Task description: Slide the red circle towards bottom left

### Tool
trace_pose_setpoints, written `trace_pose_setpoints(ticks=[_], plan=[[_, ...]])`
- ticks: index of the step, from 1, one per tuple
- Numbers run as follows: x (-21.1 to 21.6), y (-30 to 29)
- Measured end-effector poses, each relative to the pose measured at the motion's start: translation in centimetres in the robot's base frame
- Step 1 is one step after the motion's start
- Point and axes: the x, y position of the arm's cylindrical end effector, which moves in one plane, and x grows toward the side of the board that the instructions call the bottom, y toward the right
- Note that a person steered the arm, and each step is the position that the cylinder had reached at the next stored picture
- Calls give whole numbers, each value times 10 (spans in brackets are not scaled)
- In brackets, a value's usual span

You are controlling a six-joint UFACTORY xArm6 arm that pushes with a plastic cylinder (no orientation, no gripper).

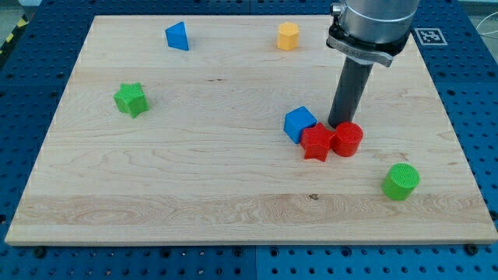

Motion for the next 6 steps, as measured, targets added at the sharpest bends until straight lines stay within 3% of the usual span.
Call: trace_pose_setpoints(ticks=[6], plan=[[37,31]])
